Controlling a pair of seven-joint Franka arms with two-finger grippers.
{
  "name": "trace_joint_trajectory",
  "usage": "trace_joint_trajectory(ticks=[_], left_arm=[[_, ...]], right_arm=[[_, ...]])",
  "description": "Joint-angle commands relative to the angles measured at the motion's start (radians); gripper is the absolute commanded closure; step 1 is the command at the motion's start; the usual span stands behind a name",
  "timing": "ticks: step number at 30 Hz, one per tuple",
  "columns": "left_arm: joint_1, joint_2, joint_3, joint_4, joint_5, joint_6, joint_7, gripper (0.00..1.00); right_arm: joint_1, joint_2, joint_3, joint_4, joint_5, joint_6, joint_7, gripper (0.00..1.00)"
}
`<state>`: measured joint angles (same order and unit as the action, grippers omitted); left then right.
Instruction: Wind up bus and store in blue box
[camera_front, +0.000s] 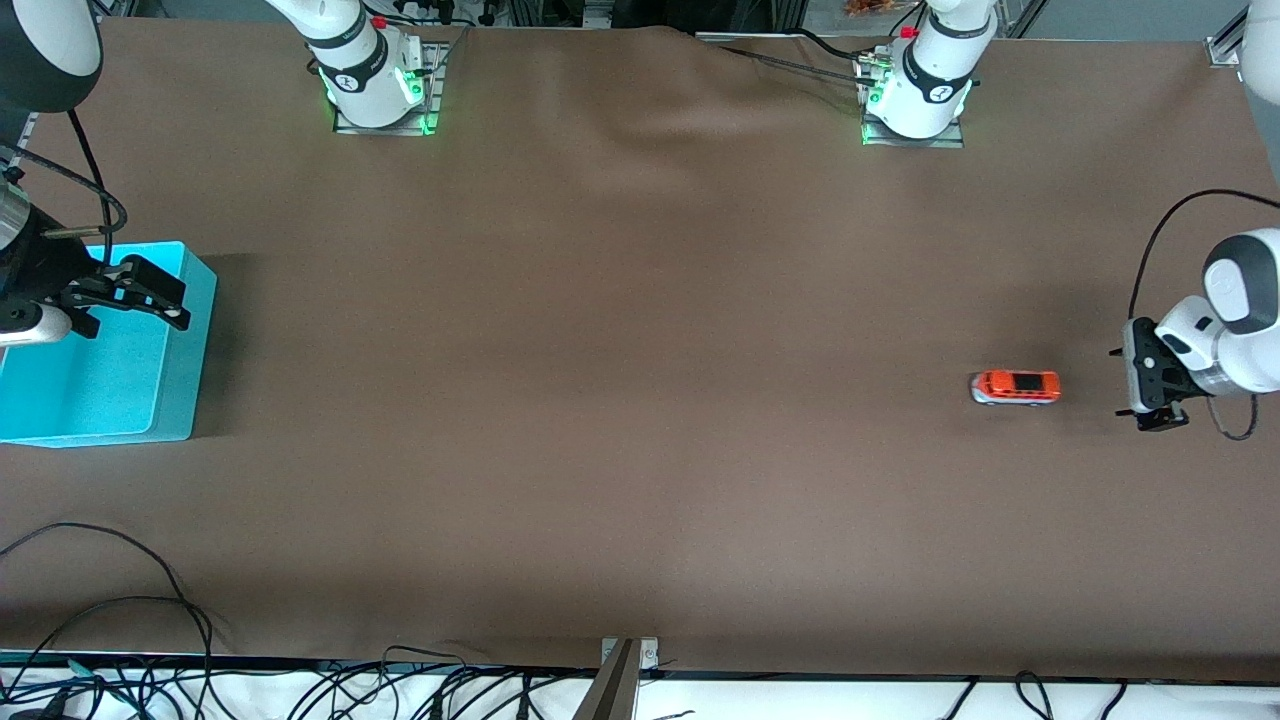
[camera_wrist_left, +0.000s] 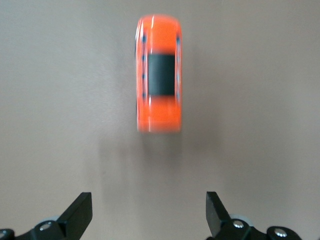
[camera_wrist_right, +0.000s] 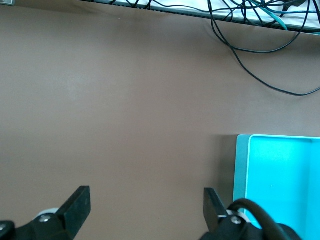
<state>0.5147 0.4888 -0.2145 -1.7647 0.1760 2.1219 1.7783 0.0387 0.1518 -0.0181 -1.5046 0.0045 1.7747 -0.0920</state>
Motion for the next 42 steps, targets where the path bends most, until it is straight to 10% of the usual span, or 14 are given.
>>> trace_joint_trajectory(ticks=[1,24,42], left_arm=[[-0.028,-0.101,0.003,0.005,0.023,-0.103,-0.126,0.00],[-0.074,-0.107,-0.094,0.435,0.019,-0.514,-0.482,0.00],[-0.073,-0.138,-0.134,0.456,0.016,-0.617,-0.726,0.00]], right_arm=[[-0.002,0.006,0.004,0.015,-0.012,0.002,0.000,0.00],[-0.002,0.006,0.004,0.015,-0.012,0.000,0.001,0.00],[-0.002,0.005,0.006,0.015,-0.008,0.000,0.000,0.00]])
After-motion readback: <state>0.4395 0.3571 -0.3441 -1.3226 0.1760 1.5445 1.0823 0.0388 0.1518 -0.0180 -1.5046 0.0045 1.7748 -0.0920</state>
